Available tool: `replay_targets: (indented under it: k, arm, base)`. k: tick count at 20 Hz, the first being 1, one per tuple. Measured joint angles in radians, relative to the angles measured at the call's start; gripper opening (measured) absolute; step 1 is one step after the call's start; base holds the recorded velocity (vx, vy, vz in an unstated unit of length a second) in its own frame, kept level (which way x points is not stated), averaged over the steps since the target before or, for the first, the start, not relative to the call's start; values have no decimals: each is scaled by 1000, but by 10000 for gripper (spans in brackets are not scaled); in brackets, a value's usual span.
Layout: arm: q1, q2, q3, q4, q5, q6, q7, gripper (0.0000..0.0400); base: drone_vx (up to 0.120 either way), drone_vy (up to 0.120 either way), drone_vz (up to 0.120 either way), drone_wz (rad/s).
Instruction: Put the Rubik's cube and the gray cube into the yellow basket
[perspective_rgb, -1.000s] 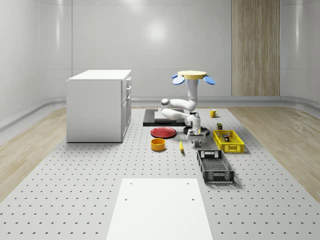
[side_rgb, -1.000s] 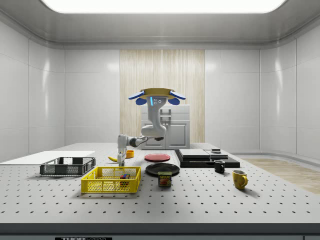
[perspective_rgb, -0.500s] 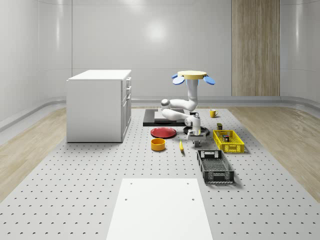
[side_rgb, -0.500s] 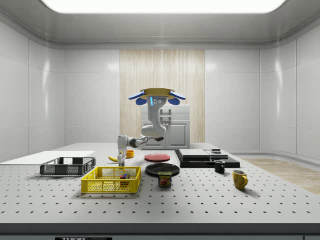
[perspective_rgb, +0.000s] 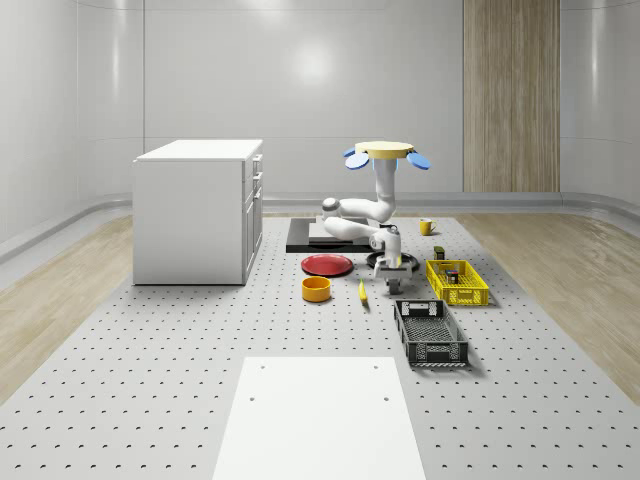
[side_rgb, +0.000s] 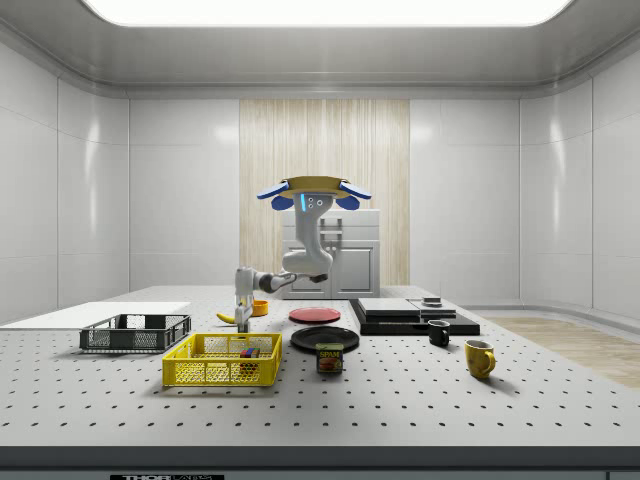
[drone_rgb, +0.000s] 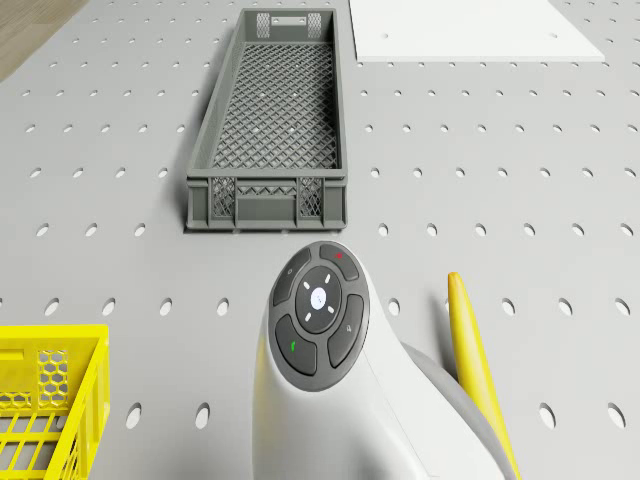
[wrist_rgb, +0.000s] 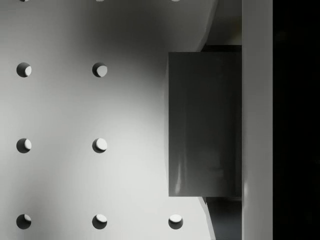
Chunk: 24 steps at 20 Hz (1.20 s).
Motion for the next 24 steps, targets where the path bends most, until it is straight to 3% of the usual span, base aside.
replay_targets:
  k: [7,18,24]
  arm:
    - [12,2,69,-19,64,-27,0,250]
    - [13,-1,91,-24,87,-32,2,250]
    - [13,-3,93,-24,89,-30,2,250]
  base:
    - [0,0,120,0]
    - [0,0,120,0]
    - [0,80,7,0]
